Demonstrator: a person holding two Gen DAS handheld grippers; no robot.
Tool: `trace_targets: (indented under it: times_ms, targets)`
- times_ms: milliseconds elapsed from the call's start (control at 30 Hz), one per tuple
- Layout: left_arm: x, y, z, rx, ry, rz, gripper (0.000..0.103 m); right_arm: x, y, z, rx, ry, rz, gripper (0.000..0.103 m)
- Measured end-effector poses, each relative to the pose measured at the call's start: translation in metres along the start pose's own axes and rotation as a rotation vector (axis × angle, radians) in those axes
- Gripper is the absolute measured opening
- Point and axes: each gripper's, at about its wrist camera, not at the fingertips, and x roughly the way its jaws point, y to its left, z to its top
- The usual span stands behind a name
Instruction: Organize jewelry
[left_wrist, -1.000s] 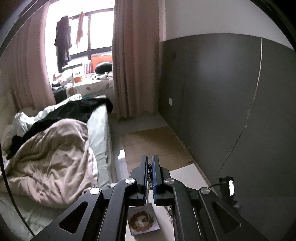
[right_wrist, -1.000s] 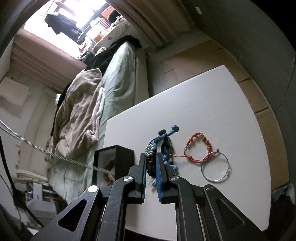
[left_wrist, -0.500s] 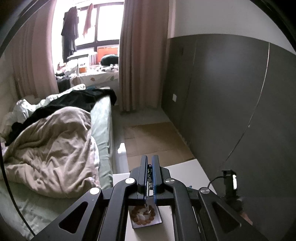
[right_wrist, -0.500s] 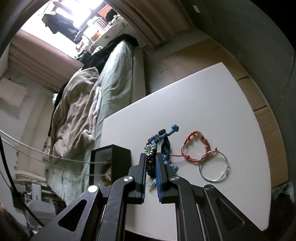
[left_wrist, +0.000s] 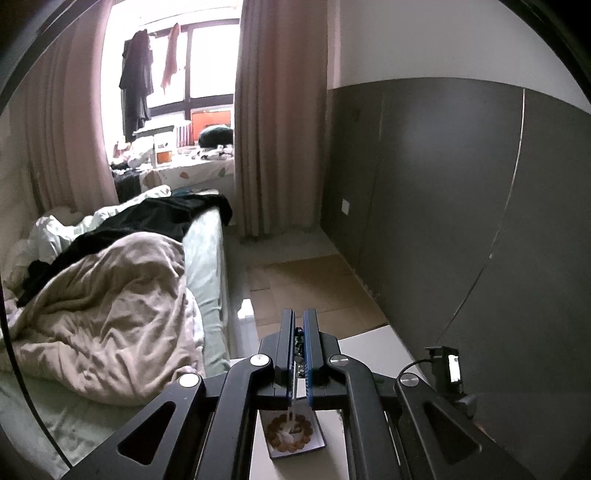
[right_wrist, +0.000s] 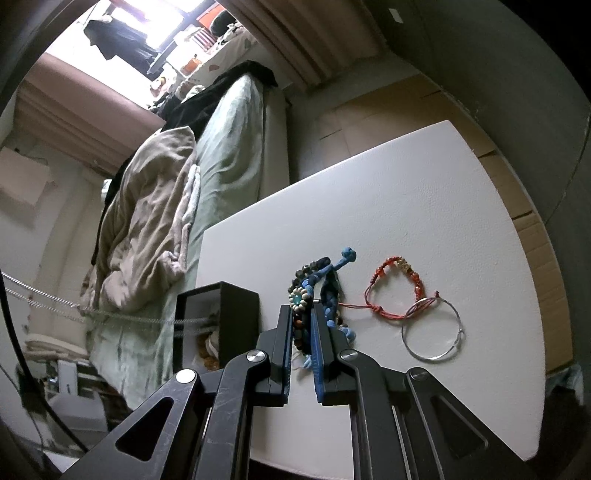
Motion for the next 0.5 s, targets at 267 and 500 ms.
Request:
trace_targets:
  times_ms: [267, 500]
  targets:
    - [0.016, 0.006, -0.010, -0.021, 0.036, -0.004, 0.004, 0.000, 0.000, 0.000, 0.000, -0.004, 0.001, 0.011]
    - [0.022, 0.007, -0.014, -0.026, 0.048, -0.007, 0.004, -0.002, -0.002, 0.001, 0.008, -0.010, 0.005, 0.011]
